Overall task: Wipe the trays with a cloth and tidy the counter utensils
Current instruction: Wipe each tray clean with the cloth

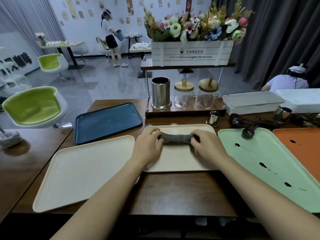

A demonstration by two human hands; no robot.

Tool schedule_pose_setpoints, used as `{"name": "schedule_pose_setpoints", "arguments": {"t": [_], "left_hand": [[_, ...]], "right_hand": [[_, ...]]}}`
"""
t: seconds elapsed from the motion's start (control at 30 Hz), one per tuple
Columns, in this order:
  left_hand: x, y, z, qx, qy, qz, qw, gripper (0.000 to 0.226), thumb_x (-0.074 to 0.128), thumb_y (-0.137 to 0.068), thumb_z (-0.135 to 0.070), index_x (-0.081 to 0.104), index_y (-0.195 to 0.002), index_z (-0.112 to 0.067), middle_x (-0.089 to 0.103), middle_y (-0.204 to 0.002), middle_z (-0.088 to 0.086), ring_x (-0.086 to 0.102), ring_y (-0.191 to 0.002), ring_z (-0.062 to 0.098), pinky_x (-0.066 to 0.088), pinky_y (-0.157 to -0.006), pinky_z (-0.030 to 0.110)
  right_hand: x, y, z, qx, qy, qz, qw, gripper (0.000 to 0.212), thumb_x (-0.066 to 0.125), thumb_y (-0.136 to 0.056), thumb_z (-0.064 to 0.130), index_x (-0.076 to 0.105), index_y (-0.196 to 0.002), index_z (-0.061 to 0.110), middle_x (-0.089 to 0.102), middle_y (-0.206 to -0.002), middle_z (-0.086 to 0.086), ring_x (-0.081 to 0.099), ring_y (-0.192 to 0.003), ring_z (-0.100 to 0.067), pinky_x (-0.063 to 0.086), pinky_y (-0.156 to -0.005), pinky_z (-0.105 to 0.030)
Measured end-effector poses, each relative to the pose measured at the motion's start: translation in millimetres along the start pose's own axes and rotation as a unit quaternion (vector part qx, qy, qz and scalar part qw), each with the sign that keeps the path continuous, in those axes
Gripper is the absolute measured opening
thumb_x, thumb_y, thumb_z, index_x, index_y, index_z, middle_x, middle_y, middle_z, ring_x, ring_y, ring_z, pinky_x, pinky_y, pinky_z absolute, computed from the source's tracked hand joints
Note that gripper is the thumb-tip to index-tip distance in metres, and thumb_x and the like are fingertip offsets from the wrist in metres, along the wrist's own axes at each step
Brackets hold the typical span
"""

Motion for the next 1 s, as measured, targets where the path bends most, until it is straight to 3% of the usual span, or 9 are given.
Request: {"name": "schedule_pose_setpoints", "arguments": {"t": [0.1, 0.2, 0.33, 0.47, 0.53, 0.63, 0.77, 0.87, 1.0], "left_hand": [[-15, 1, 3, -0.071, 0.099, -0.003, 0.993, 0.012, 0.056, -0.099, -0.032, 0.064, -0.107, -0.028, 0.067, -0.104, -0.010, 0.060, -0.097, 0.011, 0.050, -0.081, 0.031], [-21, 3, 8, -0.124, 0.148, -0.003, 0.981, 0.012, 0.054, -0.100, -0.036, 0.065, -0.103, -0.030, 0.069, -0.097, -0.010, 0.062, -0.088, 0.007, 0.054, -0.078, 0.034], [-3, 10, 16, -0.155, 0.079, 0.089, 0.981, 0.019, 0.051, -0.101, -0.047, 0.060, -0.108, -0.032, 0.072, -0.099, -0.003, 0.066, -0.089, 0.017, 0.057, -0.083, 0.042], [0, 15, 19, -0.163, 0.087, 0.091, 0.979, 0.036, 0.053, -0.099, -0.057, 0.059, -0.123, -0.031, 0.072, -0.104, -0.003, 0.067, -0.096, 0.019, 0.057, -0.086, 0.042], [-2, 14, 19, -0.168, 0.094, 0.084, 0.978, 0.038, 0.056, -0.098, -0.057, 0.057, -0.127, -0.031, 0.071, -0.105, -0.004, 0.066, -0.097, 0.019, 0.057, -0.087, 0.042], [-2, 15, 17, -0.179, 0.122, 0.083, 0.973, 0.032, 0.058, -0.098, -0.051, 0.052, -0.125, -0.036, 0.070, -0.104, -0.005, 0.066, -0.095, 0.019, 0.056, -0.088, 0.041], [2, 20, 14, -0.157, 0.151, 0.095, 0.971, 0.020, 0.062, -0.098, -0.039, 0.051, -0.114, -0.040, 0.071, -0.117, -0.003, 0.067, -0.101, 0.019, 0.054, -0.091, 0.038], [2, 23, 11, -0.135, 0.144, 0.091, 0.976, 0.026, 0.062, -0.099, -0.032, 0.063, -0.125, -0.038, 0.070, -0.123, -0.006, 0.065, -0.106, 0.017, 0.050, -0.094, 0.034], [-3, 22, -3, -0.107, 0.146, 0.043, 0.983, 0.034, 0.059, -0.100, -0.029, 0.066, -0.133, -0.030, 0.065, -0.134, -0.007, 0.059, -0.119, 0.014, 0.046, -0.101, 0.031]], "right_hand": [[-10, -8, 0, 0.044, -0.140, 0.035, 0.989, 0.012, 0.054, -0.082, 0.033, 0.066, -0.082, 0.036, 0.068, -0.068, 0.011, 0.061, -0.069, -0.010, 0.048, -0.067, -0.031], [-10, -14, 1, 0.063, -0.202, 0.087, 0.973, 0.012, 0.057, -0.084, 0.035, 0.069, -0.081, 0.035, 0.066, -0.059, 0.008, 0.057, -0.059, -0.008, 0.044, -0.064, -0.030], [8, -7, -4, 0.079, -0.137, 0.138, 0.978, 0.015, 0.060, -0.090, 0.049, 0.069, -0.084, 0.038, 0.071, -0.076, 0.010, 0.065, -0.079, -0.015, 0.049, -0.071, -0.031], [12, 5, -8, 0.086, -0.129, 0.121, 0.981, 0.032, 0.065, -0.086, 0.055, 0.068, -0.110, 0.035, 0.067, -0.105, 0.013, 0.060, -0.099, -0.013, 0.045, -0.079, -0.031], [8, 8, -4, 0.084, -0.124, 0.125, 0.981, 0.043, 0.067, -0.087, 0.049, 0.062, -0.126, 0.033, 0.064, -0.110, 0.012, 0.057, -0.098, -0.012, 0.043, -0.077, -0.029], [10, 11, 3, 0.073, -0.129, 0.129, 0.981, 0.047, 0.066, -0.088, 0.036, 0.054, -0.133, 0.033, 0.060, -0.108, 0.010, 0.057, -0.089, -0.005, 0.044, -0.073, -0.028], [13, 14, 3, 0.076, -0.128, 0.044, 0.988, 0.028, 0.068, -0.087, 0.026, 0.053, -0.107, 0.036, 0.048, -0.110, 0.011, 0.053, -0.081, -0.001, 0.038, -0.066, -0.022], [20, 13, 9, 0.067, -0.118, 0.013, 0.991, 0.012, 0.067, -0.089, 0.021, 0.060, -0.090, 0.031, 0.051, -0.106, 0.011, 0.052, -0.080, -0.001, 0.033, -0.064, -0.014], [28, 6, 16, 0.089, -0.152, 0.009, 0.984, 0.014, 0.062, -0.094, 0.025, 0.074, -0.097, 0.029, 0.058, -0.110, 0.010, 0.053, -0.096, -0.008, 0.040, -0.076, -0.027]]}}
Point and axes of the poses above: each hand's wrist, its own y-axis away from the middle knuckle, its own x-axis out of the palm, z = x × y, the point moved 6 cm from there along -y, towards the middle knuckle
